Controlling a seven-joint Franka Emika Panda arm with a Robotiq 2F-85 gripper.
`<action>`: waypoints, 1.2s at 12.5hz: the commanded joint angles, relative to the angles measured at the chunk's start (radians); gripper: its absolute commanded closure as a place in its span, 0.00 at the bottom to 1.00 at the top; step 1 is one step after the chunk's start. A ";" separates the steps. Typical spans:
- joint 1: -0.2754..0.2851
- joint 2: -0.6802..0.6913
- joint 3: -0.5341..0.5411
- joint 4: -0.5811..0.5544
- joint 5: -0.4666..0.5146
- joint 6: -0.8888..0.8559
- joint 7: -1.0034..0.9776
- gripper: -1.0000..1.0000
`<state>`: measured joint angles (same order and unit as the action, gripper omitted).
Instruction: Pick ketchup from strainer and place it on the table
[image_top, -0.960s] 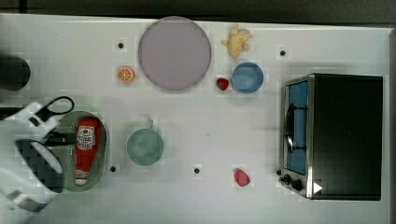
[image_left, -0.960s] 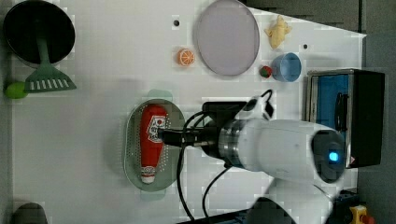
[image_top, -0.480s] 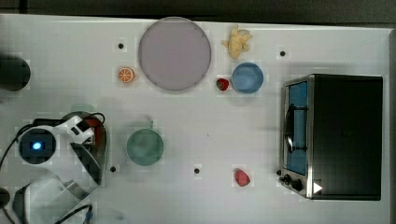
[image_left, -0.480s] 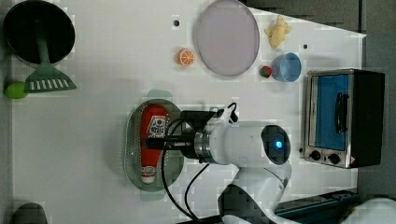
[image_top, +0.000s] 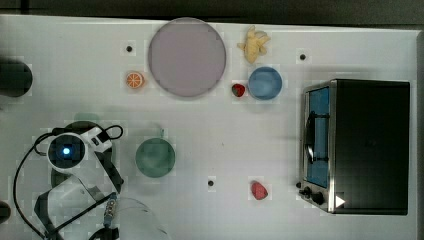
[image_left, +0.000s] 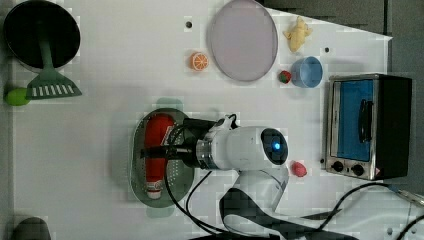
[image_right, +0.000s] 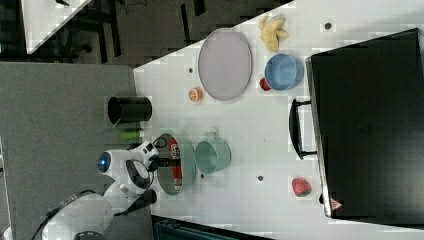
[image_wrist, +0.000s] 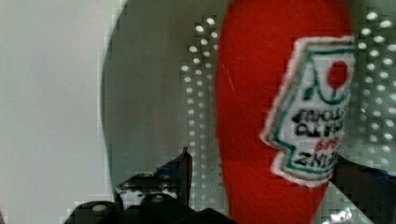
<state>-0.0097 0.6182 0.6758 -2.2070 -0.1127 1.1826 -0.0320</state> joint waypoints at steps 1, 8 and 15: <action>0.056 -0.007 -0.053 0.016 -0.043 0.031 0.043 0.16; 0.067 -0.100 -0.038 0.013 -0.049 0.013 0.046 0.42; -0.021 -0.438 -0.047 0.120 0.179 -0.482 0.038 0.42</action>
<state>0.0119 0.1897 0.6353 -2.1270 0.0558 0.7256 -0.0280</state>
